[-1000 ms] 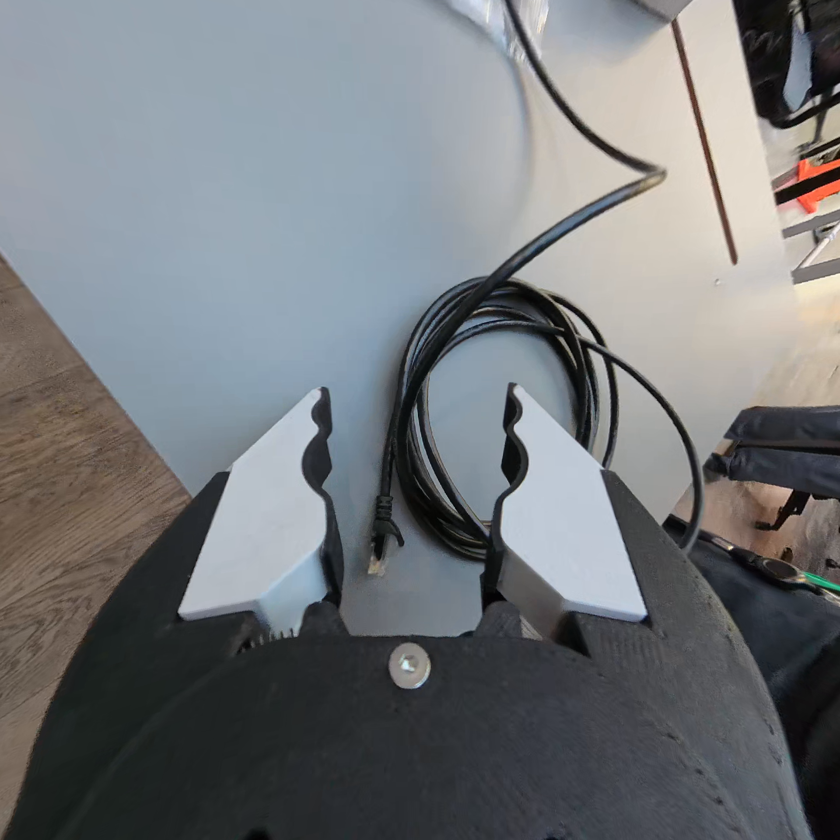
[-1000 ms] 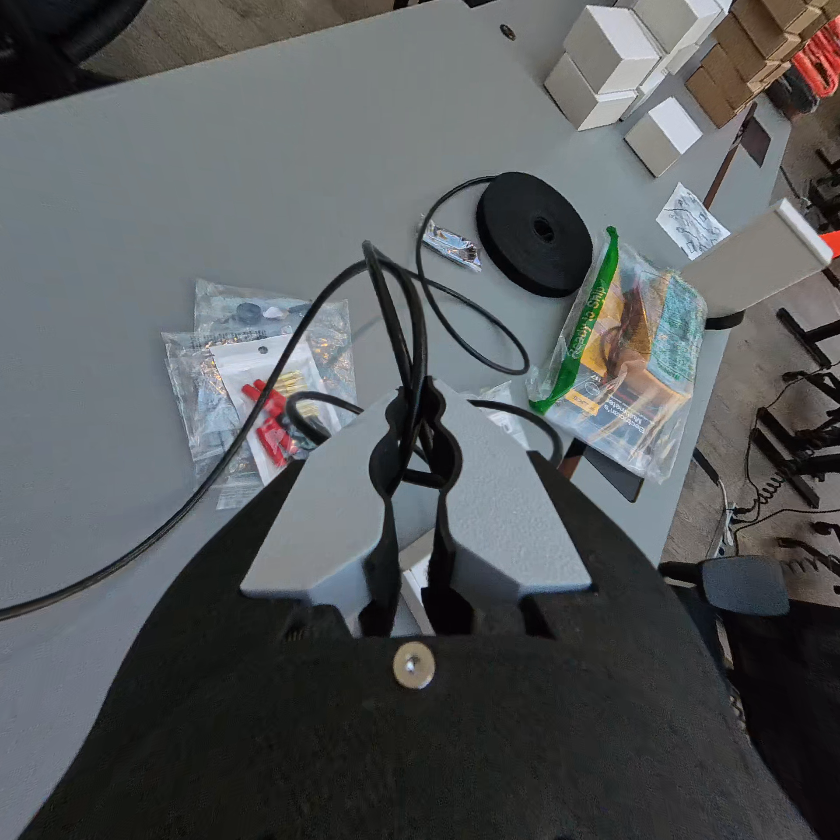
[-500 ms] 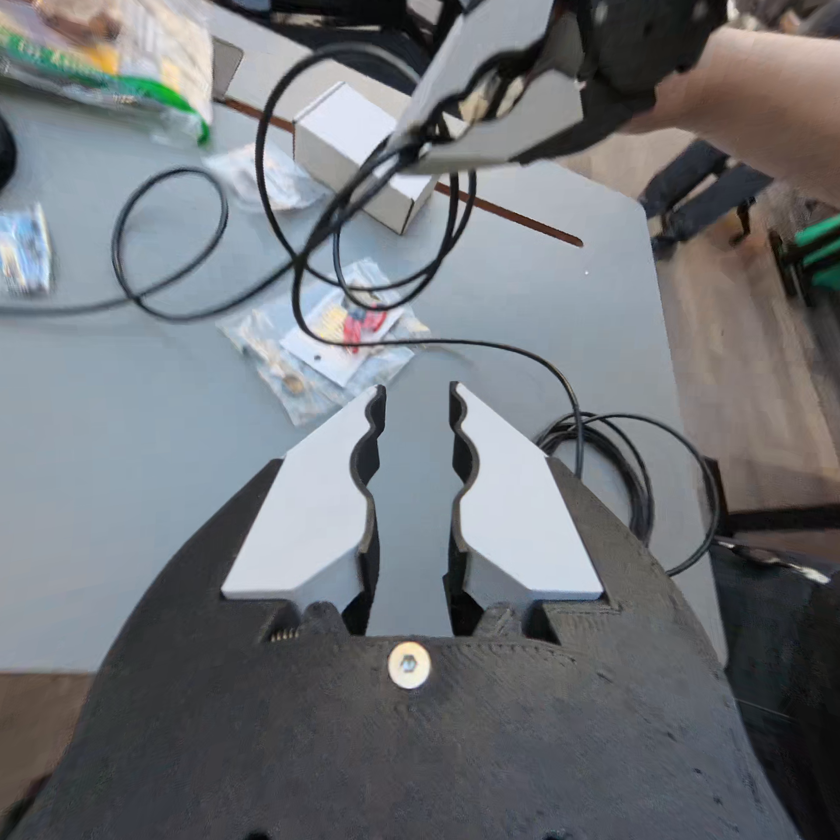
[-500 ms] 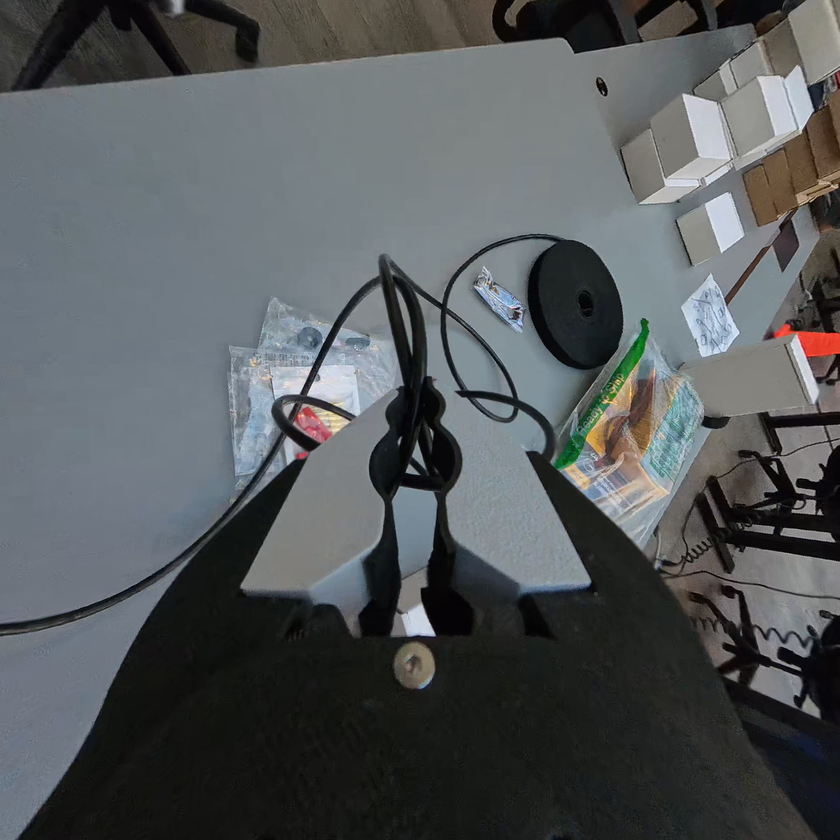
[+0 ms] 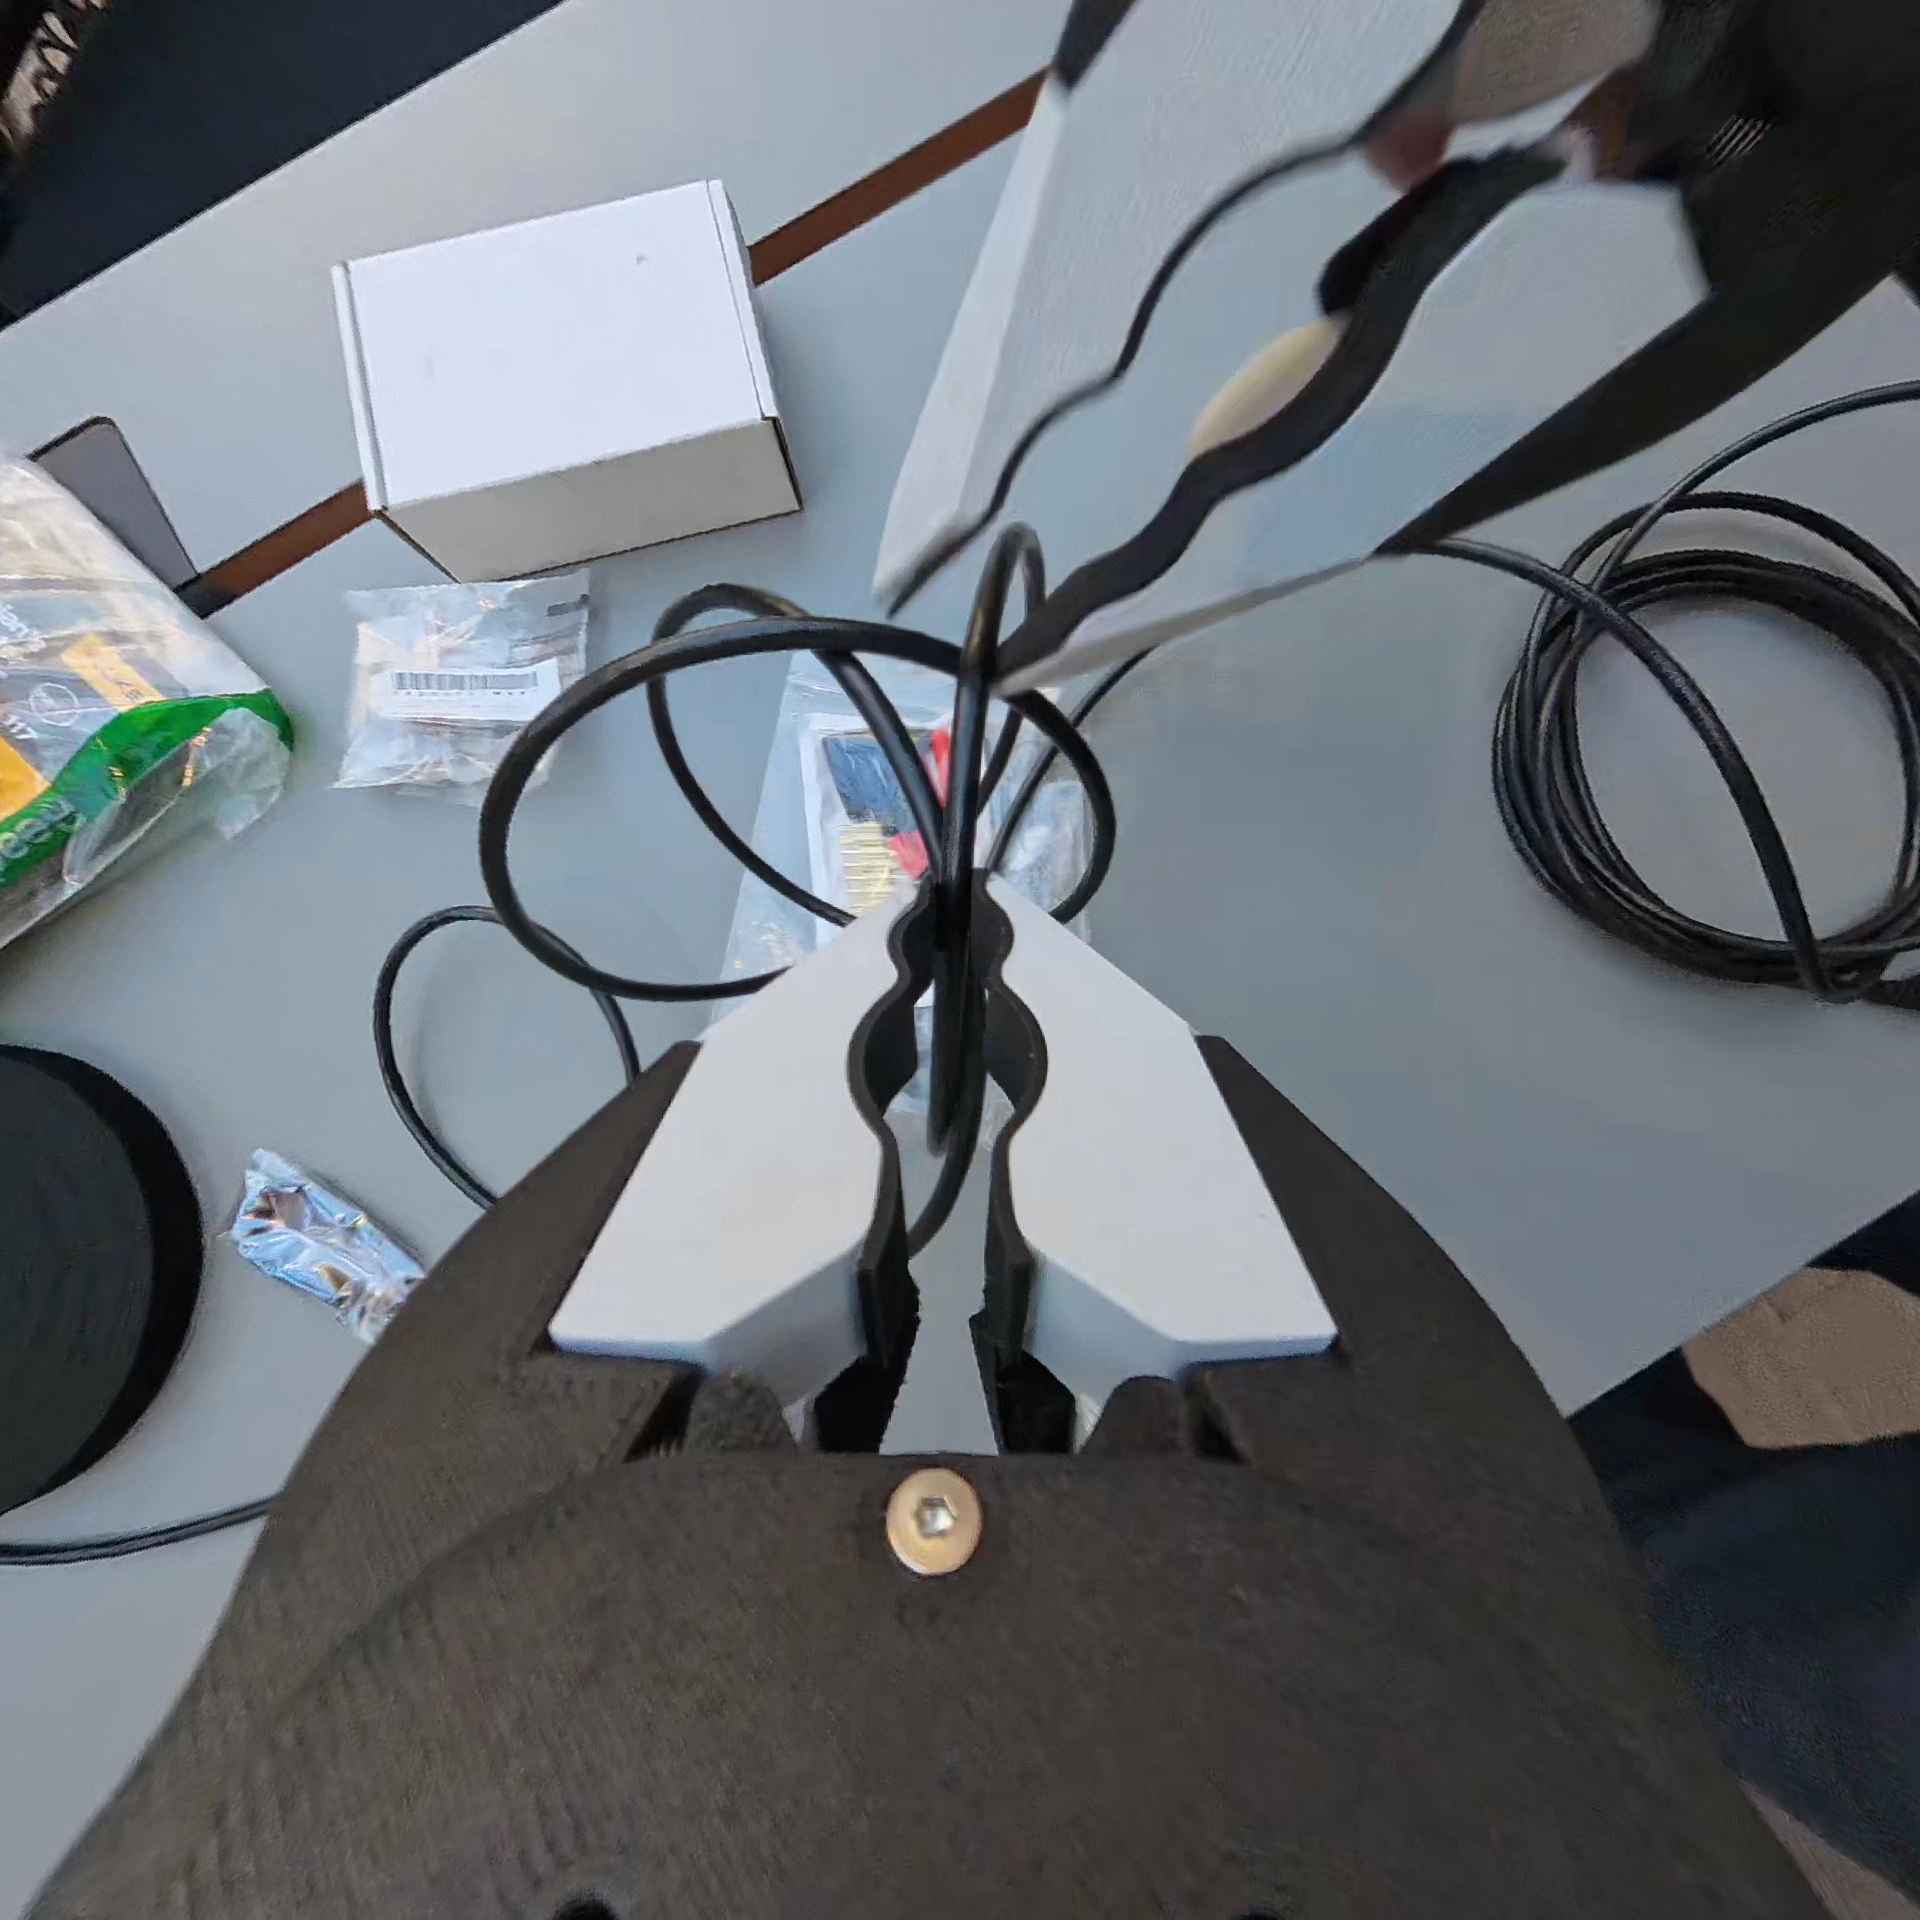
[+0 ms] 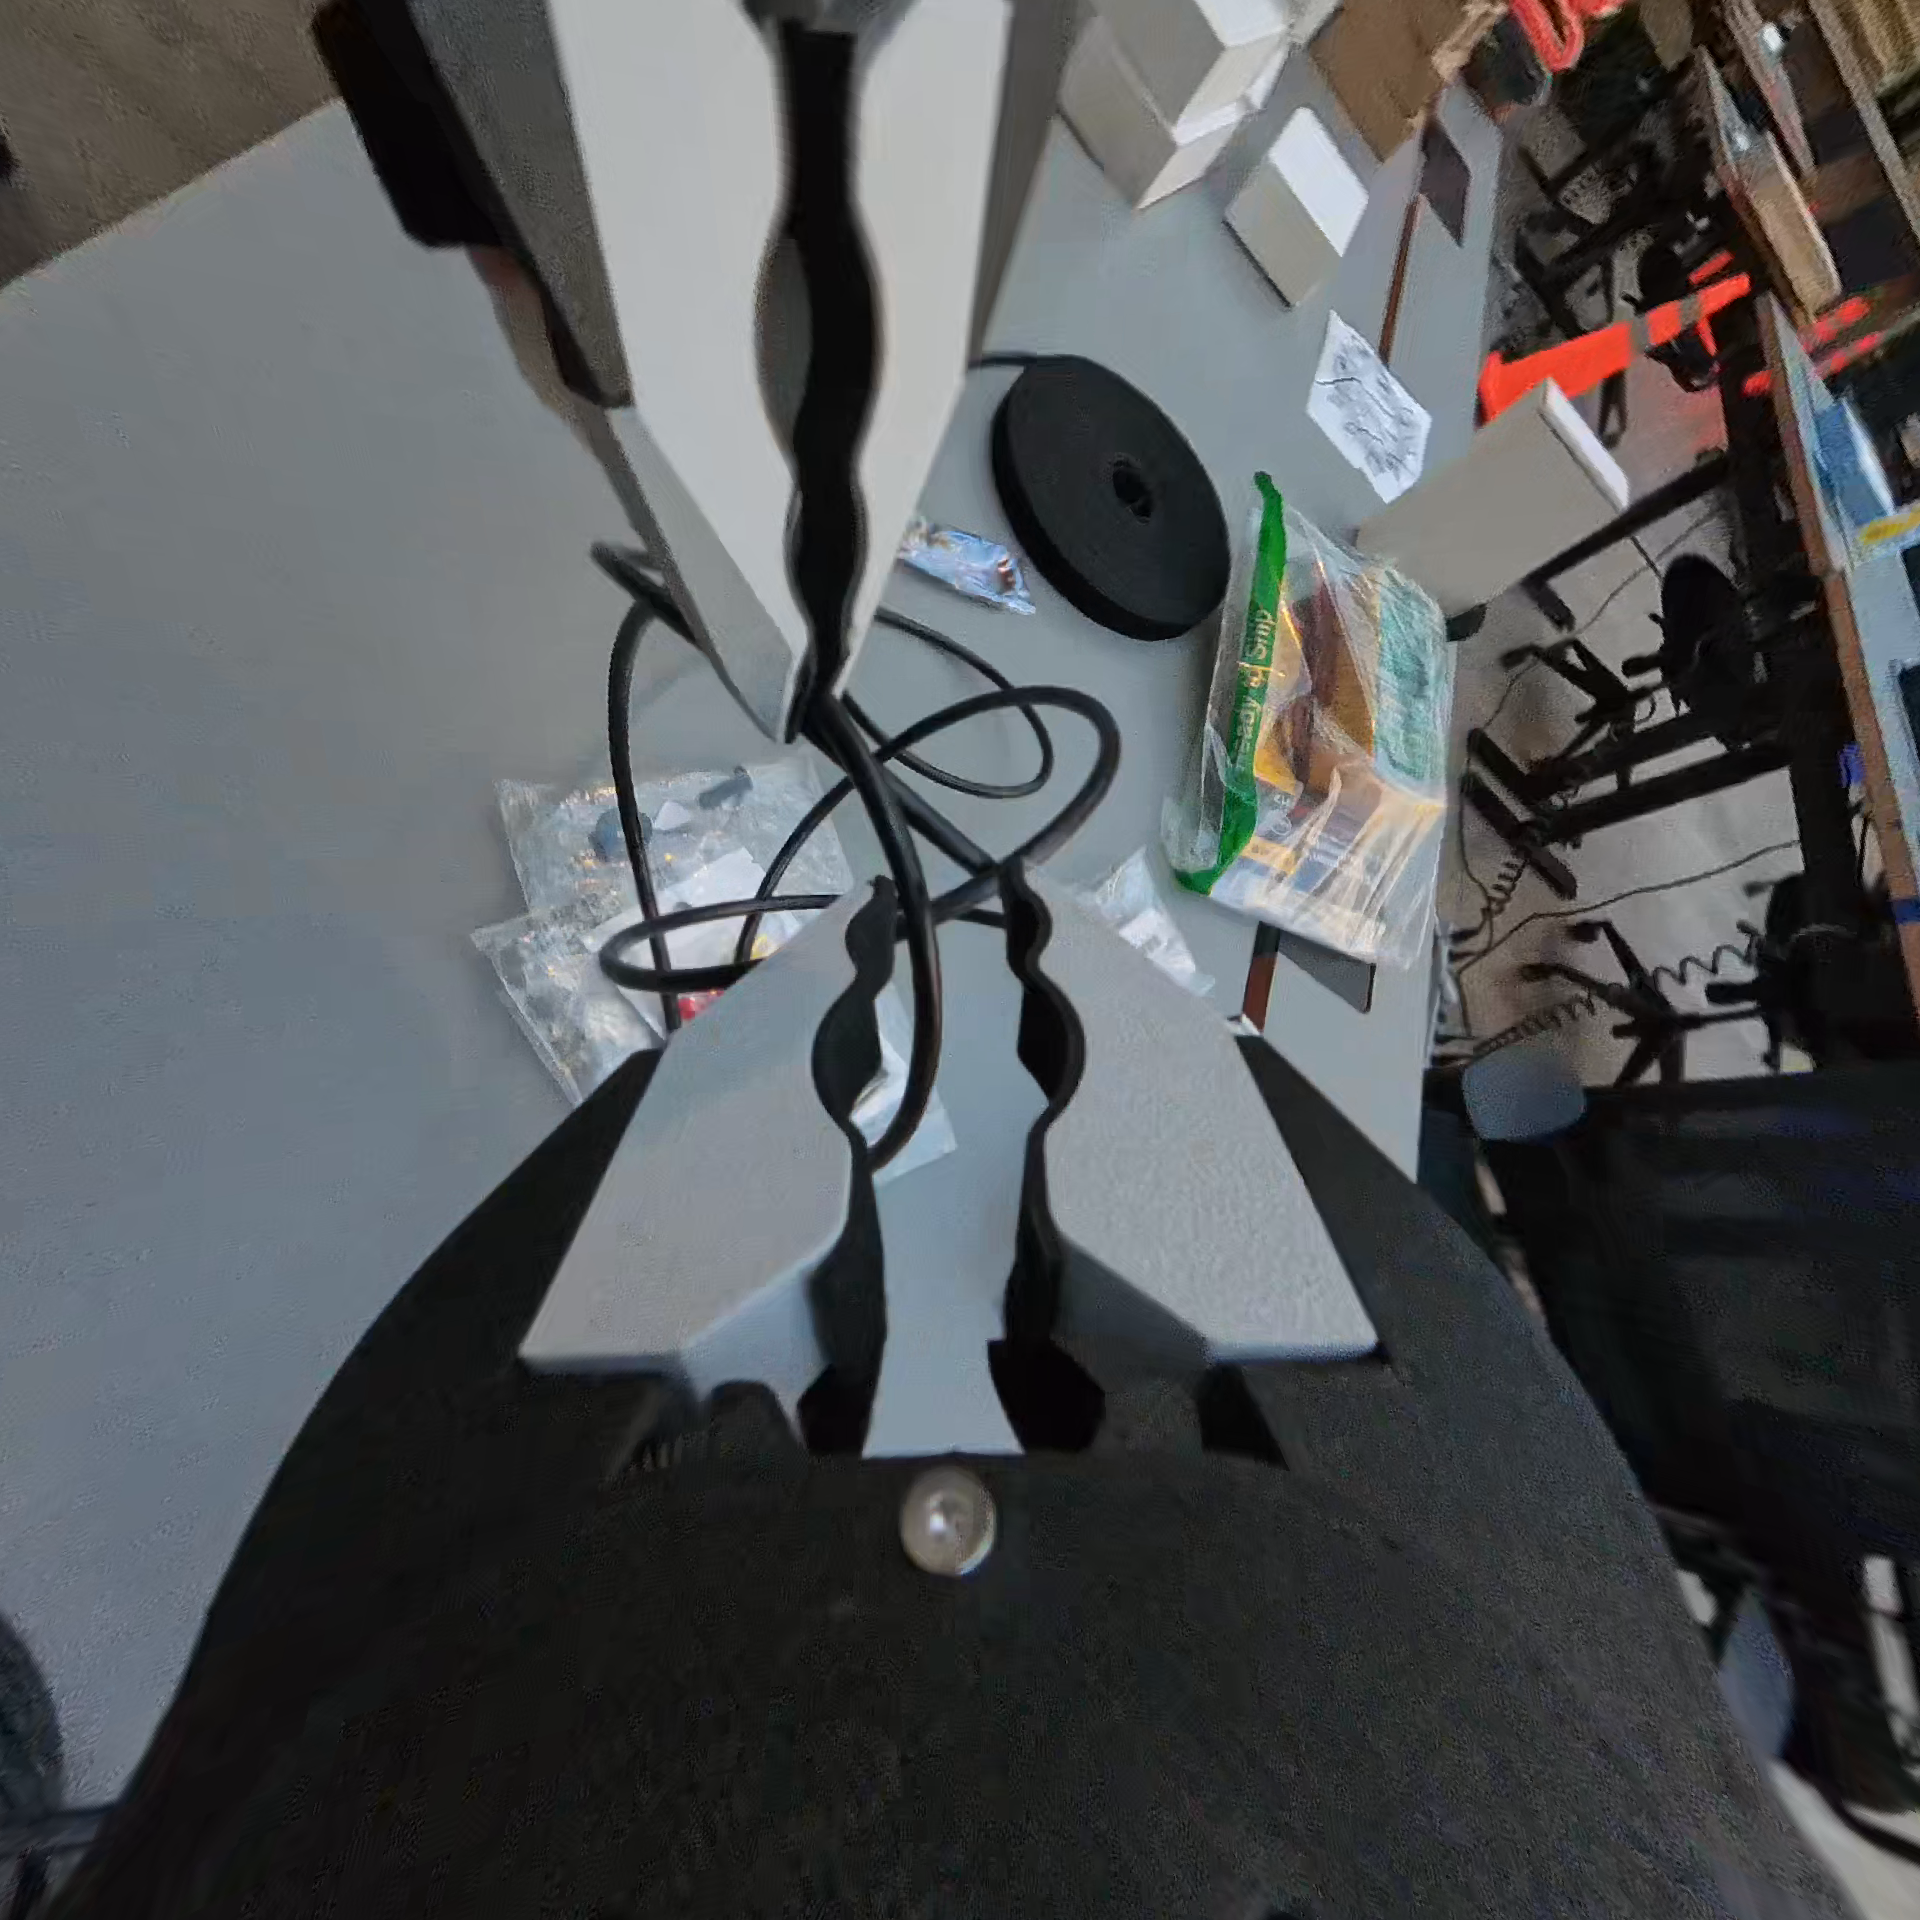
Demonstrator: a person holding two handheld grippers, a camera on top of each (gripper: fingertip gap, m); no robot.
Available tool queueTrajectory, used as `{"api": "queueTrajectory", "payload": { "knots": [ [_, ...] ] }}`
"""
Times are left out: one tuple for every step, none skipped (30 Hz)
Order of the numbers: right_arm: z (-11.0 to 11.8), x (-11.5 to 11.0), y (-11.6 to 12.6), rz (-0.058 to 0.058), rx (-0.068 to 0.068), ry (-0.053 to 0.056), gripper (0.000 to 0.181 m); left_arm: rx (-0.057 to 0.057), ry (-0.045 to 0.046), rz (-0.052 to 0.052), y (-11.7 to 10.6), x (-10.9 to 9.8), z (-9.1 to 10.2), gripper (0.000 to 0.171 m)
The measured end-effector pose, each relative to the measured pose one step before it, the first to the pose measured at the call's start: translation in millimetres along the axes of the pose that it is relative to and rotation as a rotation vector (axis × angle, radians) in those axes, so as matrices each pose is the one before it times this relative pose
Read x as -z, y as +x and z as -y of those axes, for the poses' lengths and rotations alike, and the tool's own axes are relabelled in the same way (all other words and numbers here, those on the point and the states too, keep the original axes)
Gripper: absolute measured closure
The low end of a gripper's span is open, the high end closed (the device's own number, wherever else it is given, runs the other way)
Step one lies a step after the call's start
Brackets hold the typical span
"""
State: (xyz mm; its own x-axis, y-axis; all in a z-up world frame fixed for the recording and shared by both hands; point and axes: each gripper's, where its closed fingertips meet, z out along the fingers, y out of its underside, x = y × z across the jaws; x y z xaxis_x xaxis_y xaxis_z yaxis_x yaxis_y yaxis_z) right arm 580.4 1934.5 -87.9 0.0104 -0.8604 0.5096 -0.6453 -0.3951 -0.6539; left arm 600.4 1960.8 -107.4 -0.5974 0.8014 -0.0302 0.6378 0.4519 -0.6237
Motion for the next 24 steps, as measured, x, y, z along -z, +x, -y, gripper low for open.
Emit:
{"api": "queueTrajectory", "payload": {
  "knots": [
    [-0.22,14.44,7.07,-0.0396,-0.1486,0.0291,0.161,-0.0084,0.01582,0.0124,-2.53,2.26,-0.99,0.169],
    [-0.33,14.81,7.81,-0.0366,-0.1755,0.0331,0.160,-0.0043,0.01047,-0.0079,0.41,2.25,-2.17,0.169],
    [1.11,12.59,1.62,0.0101,-0.1847,0.0464,0.155,-0.0103,0.00157,-0.0120,1.24,2.37,-3.17,0.169],
    [6.60,8.19,-5.46,0.0610,-0.1835,0.0731,0.148,-0.0230,0.00543,-0.0045,0.29,2.69,-2.17,0.169],
    [7.83,1.81,-1.65,0.0314,-0.1709,0.0616,0.147,-0.0304,0.01268,-0.0070,0.11,2.45,-1.10,0.169],
    [2.00,-3.77,2.17,-0.0072,-0.1104,0.0076,0.146,-0.0261,0.01229,-0.0133,-0.15,1.70,-0.62,0.169],
    [-4.37,-7.69,2.25,-0.0251,-0.0303,-0.0450,0.149,-0.0193,0.01027,-0.0229,-0.51,0.86,-0.73,0.169],
    [-6.39,-9.25,-1.36,-0.0218,0.0096,-0.0677,0.148,-0.0128,0.01171,-0.0212,-2.16,0.78,-0.54,0.169],
    [-2.94,-9.34,-6.26,-0.0094,0.0167,-0.0460,0.152,-0.0120,0.01632,-0.0179,-4.08,0.85,0.08,0.169],
    [0.31,-9.05,-6.90,-0.0140,0.0248,-0.0254,0.153,-0.0153,0.02156,-0.0247,-3.93,0.92,1.16,0.169],
    [-1.25,-8.77,-1.95,-0.0458,0.0434,-0.0364,0.147,-0.0160,0.03386,-0.0318,-3.09,1.15,2.71,0.169],
    [-4.15,-7.57,3.75,-0.0800,0.0561,-0.0564,0.141,-0.0144,0.03091,-0.0442,-1.57,1.77,1.91,0.169],
    [-2.92,-6.05,6.20,-0.0915,0.0545,-0.0546,0.141,-0.0056,0.00967,-0.0521,-0.75,3.13,0.58,0.169],
    [-1.41,-5.22,0.53,-0.0461,0.0423,-0.0451,0.149,-0.0020,0.00684,-0.0452,-1.07,4.85,1.43,0.169],
    [-1.15,-3.31,-5.80,0.0068,0.0282,-0.0417,0.170,-0.0022,0.01666,-0.0290,-1.96,5.99,2.74,0.169],
    [3.48,-1.32,0.83,-0.0308,-0.0058,-0.0143,0.172,-0.0048,0.01089,-0.0232,-2.07,5.65,1.15,0.169],
    [4.18,0.10,-0.86,-0.0148,-0.0195,-0.0030,0.173,-0.0040,0.00649,-0.0118,-4.03,5.01,-0.85,0.169],
    [4.44,1.33,-1.10,-0.0150,-0.0223,0.0004,0.174,0.0043,0.01522,-0.0085,-4.88,4.50,-1.20,0.168],
    [3.14,2.54,2.80,-0.0432,-0.0181,-0.0017,0.176,0.0221,0.01995,-0.0167,-4.22,3.83,-1.73,0.168],
    [0.63,3.81,7.97,-0.0740,-0.0096,-0.0067,0.177,0.0374,0.00274,-0.0143,-5.45,2.92,-5.09,0.167],
    [4.28,4.37,4.67,-0.0438,-0.0210,0.0287,0.177,0.0392,-0.01024,-0.0261,-3.98,2.47,-7.79,0.167],
    [5.78,3.96,1.68,-0.0136,-0.0451,0.0389,0.177,0.0368,-0.00574,-0.0308,-2.52,2.96,-7.88,0.167],
    [4.46,2.58,0.65,-0.0010,-0.0507,0.0270,0.177,0.0340,0.00713,-0.0260,-1.47,4.02,-6.46,0.167],
    [3.02,1.34,0.34,0.0000,-0.0427,0.0171,0.177,0.0267,0.01516,-0.0180,-0.93,4.88,-5.15,0.167]
  ]
}}
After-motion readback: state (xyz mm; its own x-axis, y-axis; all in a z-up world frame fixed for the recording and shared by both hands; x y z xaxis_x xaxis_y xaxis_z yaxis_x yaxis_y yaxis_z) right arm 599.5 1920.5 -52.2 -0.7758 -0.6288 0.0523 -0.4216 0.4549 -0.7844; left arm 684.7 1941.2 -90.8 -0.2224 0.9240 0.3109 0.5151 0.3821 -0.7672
